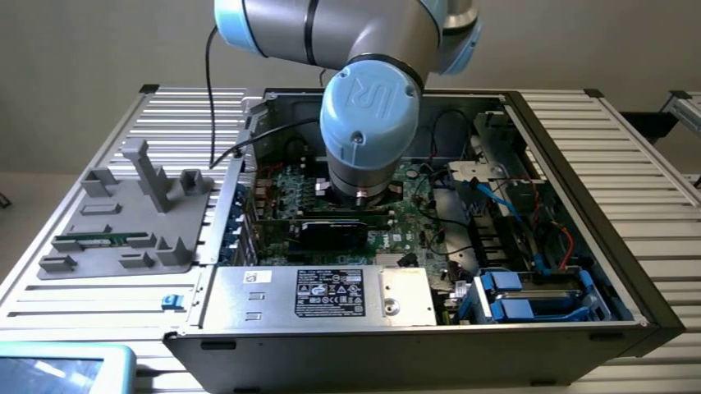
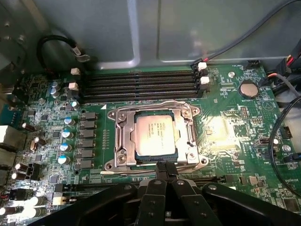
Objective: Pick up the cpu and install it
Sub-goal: 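Install the second cpu locking lever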
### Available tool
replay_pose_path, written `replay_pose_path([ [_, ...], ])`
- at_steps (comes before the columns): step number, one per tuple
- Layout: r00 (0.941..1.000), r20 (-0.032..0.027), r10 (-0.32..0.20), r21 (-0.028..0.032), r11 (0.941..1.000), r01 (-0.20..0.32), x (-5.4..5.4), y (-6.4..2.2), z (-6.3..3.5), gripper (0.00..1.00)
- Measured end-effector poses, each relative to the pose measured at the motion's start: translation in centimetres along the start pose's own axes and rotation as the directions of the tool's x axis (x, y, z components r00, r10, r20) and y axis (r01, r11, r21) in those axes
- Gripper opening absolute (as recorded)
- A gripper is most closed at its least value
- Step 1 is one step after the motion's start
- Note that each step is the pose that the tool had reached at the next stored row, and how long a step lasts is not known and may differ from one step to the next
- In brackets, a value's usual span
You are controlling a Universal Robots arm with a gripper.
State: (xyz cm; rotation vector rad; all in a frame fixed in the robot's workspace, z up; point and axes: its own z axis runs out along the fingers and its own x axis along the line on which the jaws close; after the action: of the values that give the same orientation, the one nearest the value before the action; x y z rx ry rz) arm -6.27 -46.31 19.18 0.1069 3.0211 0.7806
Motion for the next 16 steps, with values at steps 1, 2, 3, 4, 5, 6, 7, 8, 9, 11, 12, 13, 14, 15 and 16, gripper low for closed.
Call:
replay_pose_path([
  [1,1.0000,0.0000,0.000,-0.0001,1.0000,0.000,0.00,0.00,0.00,0.09],
  [2,1.0000,-0.0001,0.000,-0.0006,1.0000,0.000,0.00,0.00,0.02,0.09],
  [3,1.0000,-0.0001,0.000,-0.0013,1.0000,0.000,0.00,0.00,0.04,0.09],
  [4,1.0000,-0.0001,0.000,-0.0014,1.0000,0.000,0.00,0.00,0.04,0.09],
  [5,1.0000,-0.0001,0.000,-0.0024,1.0000,0.000,0.00,-0.01,0.06,0.09],
  [6,1.0000,-0.0001,0.000,-0.0036,1.0000,0.000,0.00,-0.01,0.08,0.09],
  [7,1.0000,-0.0002,0.000,-0.0053,1.0000,0.000,0.00,-0.03,0.11,0.09],
  [8,1.0000,-0.0003,0.000,-0.0074,1.0000,0.000,0.00,-0.03,0.14,0.09],
  [9,1.0000,-0.0005,0.000,-0.0103,0.9999,0.000,-0.01,-0.04,0.17,0.09],
  [11,1.0000,-0.0006,0.000,-0.0116,0.9999,0.000,-0.01,-0.04,0.18,0.09],
  [12,1.0000,-0.0006,0.000,-0.0117,0.9999,0.000,-0.01,-0.04,0.19,0.09],
  [13,1.0000,-0.0006,0.000,-0.0119,0.9999,0.000,-0.01,-0.08,0.24,0.09],
  [14,1.0000,-0.0007,0.000,-0.0122,0.9999,0.000,0.00,-0.12,0.33,0.09],
  [15,1.0000,-0.0006,0.000,-0.0121,0.9999,0.000,0.00,-0.13,0.33,0.09],
  [16,1.0000,-0.0008,0.000,-0.0119,0.9999,0.000,0.00,-0.14,0.33,0.09],
])
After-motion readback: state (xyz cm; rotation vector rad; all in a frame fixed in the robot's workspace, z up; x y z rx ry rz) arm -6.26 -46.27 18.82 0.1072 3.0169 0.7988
